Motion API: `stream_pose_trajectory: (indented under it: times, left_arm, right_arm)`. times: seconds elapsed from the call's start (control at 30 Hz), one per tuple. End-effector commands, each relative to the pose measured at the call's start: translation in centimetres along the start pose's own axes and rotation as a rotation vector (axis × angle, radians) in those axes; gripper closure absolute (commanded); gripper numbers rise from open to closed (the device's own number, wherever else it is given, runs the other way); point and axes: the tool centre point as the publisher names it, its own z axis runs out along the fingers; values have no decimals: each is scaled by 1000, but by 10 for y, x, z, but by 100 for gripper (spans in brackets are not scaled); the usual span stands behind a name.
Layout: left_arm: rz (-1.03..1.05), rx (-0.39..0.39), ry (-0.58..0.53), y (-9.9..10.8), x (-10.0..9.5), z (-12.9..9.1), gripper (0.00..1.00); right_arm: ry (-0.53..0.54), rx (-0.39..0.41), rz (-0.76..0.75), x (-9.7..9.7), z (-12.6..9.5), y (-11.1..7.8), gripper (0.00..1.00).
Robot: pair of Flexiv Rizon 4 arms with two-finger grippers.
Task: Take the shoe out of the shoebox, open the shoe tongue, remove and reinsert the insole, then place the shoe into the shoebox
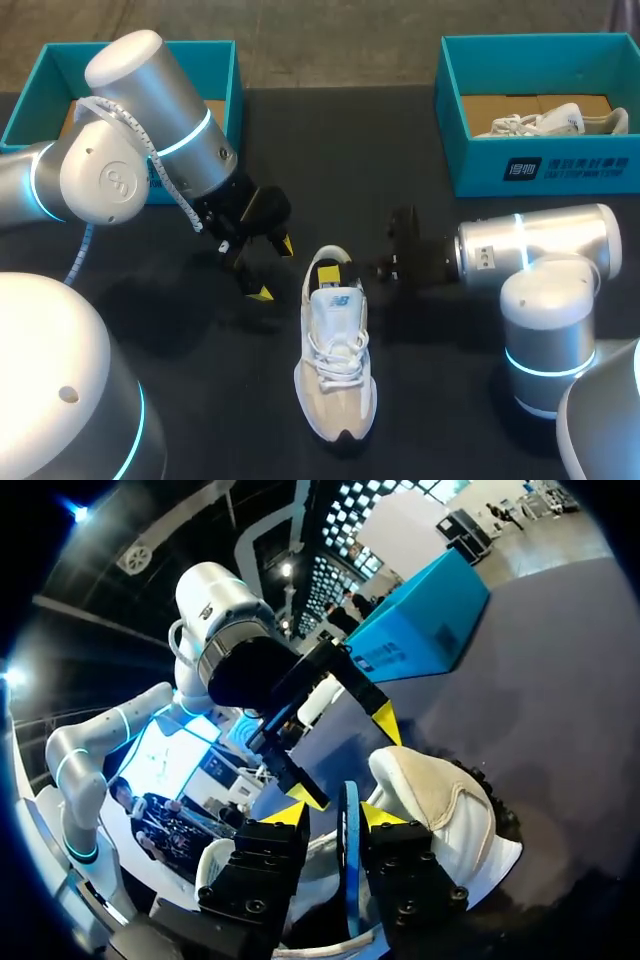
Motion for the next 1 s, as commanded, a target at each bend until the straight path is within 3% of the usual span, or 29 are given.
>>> stream_pose_trajectory:
  times: [0.03, 0.37, 0.67, 1.0]
  left_arm:
    - [0, -3, 0, 0, 0, 0, 0]
    - [0, -3, 0, 0, 0, 0, 0]
    - [0, -3, 0, 0, 0, 0, 0]
    - [0, -3, 0, 0, 0, 0, 0]
  right_arm:
    - [-17, -2, -2, 5, -1, 1, 67]
    - [-89, -7, 18, 9, -14, -3, 66]
    - [-137, -5, 11, 11, -29, 7, 62]
    - [-113, 23, -6, 14, -16, 12, 64]
